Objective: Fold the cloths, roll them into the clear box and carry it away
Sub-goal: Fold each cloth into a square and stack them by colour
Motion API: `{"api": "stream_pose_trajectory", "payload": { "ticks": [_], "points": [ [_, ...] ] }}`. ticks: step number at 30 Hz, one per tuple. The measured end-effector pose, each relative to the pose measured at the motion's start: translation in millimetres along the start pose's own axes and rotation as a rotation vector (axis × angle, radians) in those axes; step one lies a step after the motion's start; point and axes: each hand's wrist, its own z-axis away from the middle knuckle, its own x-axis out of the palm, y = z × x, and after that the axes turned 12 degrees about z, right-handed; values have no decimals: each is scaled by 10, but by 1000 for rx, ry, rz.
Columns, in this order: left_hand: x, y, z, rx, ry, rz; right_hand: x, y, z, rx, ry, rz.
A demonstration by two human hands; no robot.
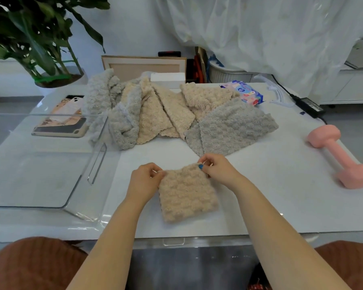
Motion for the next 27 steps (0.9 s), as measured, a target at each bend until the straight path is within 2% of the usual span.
{"api": "stream_pose_trajectory", "payload": {
  "ticks": [4, 7, 9, 13, 17, 19, 21, 25, 27],
  "points": [
    [52, -101, -134, 6, -37, -205, 111, 11, -126, -10, 7, 171],
    [34, -108, -172, -16, -73, -226, 154, 38, -156, -24, 20, 219],
    [7, -90, -188, -49, -121, -225, 150, 29, -163, -52, -31, 262],
    [-63, 3, -215, -160, -329, -275, 65, -101, -177, -86, -227, 467],
    [-163, 240, -278, -149, -535, -468, -114, -325, -163, -64, -332, 610],
    [-229, 377, -350, -74, -471, -519, -215, -438, -179, -74, -289, 590],
    [-311, 491, -429, 52, -289, -508, -307, -503, -229, -107, -153, 482],
    [-411, 472, -396, 448, 112, -292, -312, -497, -172, -320, 370, 233],
    [-337, 279, -242, 548, 190, -276, -134, -343, -108, -417, 491, 237]
  ]
}}
